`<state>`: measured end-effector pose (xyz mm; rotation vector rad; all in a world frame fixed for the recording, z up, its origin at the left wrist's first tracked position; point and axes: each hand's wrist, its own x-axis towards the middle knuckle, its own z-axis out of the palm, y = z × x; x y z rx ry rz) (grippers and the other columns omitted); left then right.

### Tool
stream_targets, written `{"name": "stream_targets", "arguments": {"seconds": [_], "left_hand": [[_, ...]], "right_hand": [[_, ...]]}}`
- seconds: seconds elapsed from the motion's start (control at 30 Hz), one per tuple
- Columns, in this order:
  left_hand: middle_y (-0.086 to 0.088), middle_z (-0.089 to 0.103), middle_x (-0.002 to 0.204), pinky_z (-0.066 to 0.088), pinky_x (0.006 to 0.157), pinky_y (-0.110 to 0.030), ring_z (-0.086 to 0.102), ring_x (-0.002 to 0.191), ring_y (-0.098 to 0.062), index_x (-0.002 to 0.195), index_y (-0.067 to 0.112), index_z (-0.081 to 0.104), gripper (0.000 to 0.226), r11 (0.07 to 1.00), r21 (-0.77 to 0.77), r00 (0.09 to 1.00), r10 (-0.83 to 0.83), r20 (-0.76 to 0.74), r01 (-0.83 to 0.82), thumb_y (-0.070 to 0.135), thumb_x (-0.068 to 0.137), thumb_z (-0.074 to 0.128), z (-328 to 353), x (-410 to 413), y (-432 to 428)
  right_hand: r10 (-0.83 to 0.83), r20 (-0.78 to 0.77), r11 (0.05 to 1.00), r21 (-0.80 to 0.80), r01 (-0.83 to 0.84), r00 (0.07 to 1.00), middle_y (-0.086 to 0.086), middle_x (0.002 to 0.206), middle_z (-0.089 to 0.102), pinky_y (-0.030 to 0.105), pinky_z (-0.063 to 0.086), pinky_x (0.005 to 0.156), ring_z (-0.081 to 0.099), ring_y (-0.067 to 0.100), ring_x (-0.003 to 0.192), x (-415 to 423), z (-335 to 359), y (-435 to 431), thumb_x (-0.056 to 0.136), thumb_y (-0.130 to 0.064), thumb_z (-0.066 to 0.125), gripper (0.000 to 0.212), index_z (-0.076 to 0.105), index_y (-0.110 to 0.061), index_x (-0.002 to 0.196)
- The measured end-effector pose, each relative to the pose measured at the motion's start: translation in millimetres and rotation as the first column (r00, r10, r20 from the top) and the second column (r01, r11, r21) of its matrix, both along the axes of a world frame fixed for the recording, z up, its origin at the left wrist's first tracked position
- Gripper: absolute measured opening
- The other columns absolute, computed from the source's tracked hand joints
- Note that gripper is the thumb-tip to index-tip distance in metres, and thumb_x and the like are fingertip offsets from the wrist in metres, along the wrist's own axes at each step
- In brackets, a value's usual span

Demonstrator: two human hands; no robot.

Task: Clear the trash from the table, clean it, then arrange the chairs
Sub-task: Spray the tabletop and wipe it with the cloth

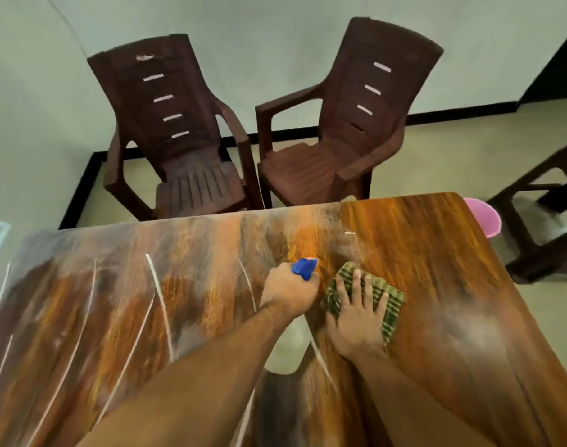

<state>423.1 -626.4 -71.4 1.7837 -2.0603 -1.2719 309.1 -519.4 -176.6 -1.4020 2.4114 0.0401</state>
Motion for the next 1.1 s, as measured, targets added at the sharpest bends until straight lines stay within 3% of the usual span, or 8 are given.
{"name": "stream_targets", "arguments": {"seconds": [0.37,0.47,0.57,0.67,0.8,0.9,1.0,1.1], "left_hand": [[-0.004,0.068,0.074,0.064,0.068,-0.044,0.069,0.066,-0.019,0.082,0.016,0.065,0.020,0.990,0.100,0.994,0.104,-0.030,-0.101,0.034,0.090,0.065,-26,-31,-101],[-0.010,0.072,0.086,0.064,0.074,-0.045,0.072,0.077,-0.026,0.091,0.017,0.065,0.019,0.980,0.129,0.987,0.158,-0.028,-0.154,0.036,0.093,0.066,-25,-21,-111],[-0.011,0.072,0.089,0.063,0.074,-0.042,0.072,0.080,-0.027,0.095,0.012,0.066,0.019,0.978,0.100,0.983,0.184,-0.001,-0.183,0.032,0.094,0.066,-19,-12,-121],[-0.014,0.073,0.083,0.063,0.071,-0.044,0.072,0.071,-0.026,0.091,0.008,0.069,0.020,0.986,0.096,0.990,0.142,-0.024,-0.139,0.027,0.093,0.065,-15,-4,-122],[-0.014,0.071,0.081,0.056,0.059,-0.030,0.063,0.060,-0.017,0.092,0.007,0.067,0.022,0.984,0.138,0.991,0.123,-0.056,-0.114,0.028,0.097,0.063,-12,11,-111],[-0.012,0.070,0.076,0.055,0.056,-0.027,0.062,0.057,-0.015,0.090,0.006,0.068,0.022,0.985,0.126,0.987,0.134,-0.094,-0.122,0.027,0.096,0.066,-11,23,-98],[-0.014,0.070,0.067,0.060,0.059,-0.039,0.066,0.055,-0.027,0.079,0.001,0.068,0.032,0.988,0.095,0.989,0.128,-0.072,-0.121,0.031,0.086,0.068,-6,37,-79],[-0.017,0.068,0.068,0.059,0.062,-0.050,0.066,0.060,-0.033,0.074,0.003,0.065,0.042,0.994,0.078,0.995,0.079,-0.069,-0.073,0.045,0.068,0.059,0,50,-53]], "right_hand": [[-0.235,-0.034,0.971,-0.040,0.234,0.971,0.011,0.167,-0.006,0.066,-0.010,0.116,-0.009,0.035,0.152,-103,-5,-195,0.095,-0.067,0.006,0.075,0.006,-0.028,0.160],[0.143,-0.081,0.988,-0.048,-0.147,0.987,0.008,0.167,-0.009,0.066,-0.015,0.113,-0.009,0.037,0.152,-62,-6,-235,0.097,-0.064,0.020,0.073,0.002,-0.030,0.159],[0.625,-0.050,0.780,-0.011,-0.626,0.779,0.005,0.167,-0.010,0.064,-0.012,0.117,-0.011,0.034,0.153,-13,-2,-224,0.093,-0.062,0.033,0.083,-0.006,-0.027,0.159],[0.784,0.000,0.617,-0.111,-0.779,0.621,-0.001,0.166,0.016,0.058,-0.008,0.121,0.003,0.026,0.154,-27,-1,-197,0.093,-0.061,0.030,0.075,0.019,-0.026,0.158],[0.273,-0.087,0.957,-0.075,-0.279,0.958,-0.002,0.167,-0.009,0.059,-0.011,0.119,-0.011,0.027,0.153,-74,-6,-189,0.096,-0.065,0.012,0.069,0.000,-0.037,0.159],[-0.078,-0.055,0.996,-0.047,0.075,0.995,0.004,0.167,-0.012,0.067,-0.009,0.116,-0.014,0.033,0.152,-43,0,-190,0.097,-0.065,0.011,0.072,-0.004,-0.033,0.159],[0.302,-0.081,0.953,0.013,-0.302,0.950,0.009,0.166,-0.016,0.069,-0.008,0.115,-0.019,0.038,0.150,32,9,-149,0.097,-0.059,0.025,0.076,-0.008,-0.028,0.158],[0.692,-0.048,0.721,0.010,-0.693,0.720,0.008,0.166,0.016,0.065,-0.007,0.117,-0.004,0.034,0.152,62,7,-77,0.090,-0.052,0.035,0.072,0.021,-0.028,0.157]]}}
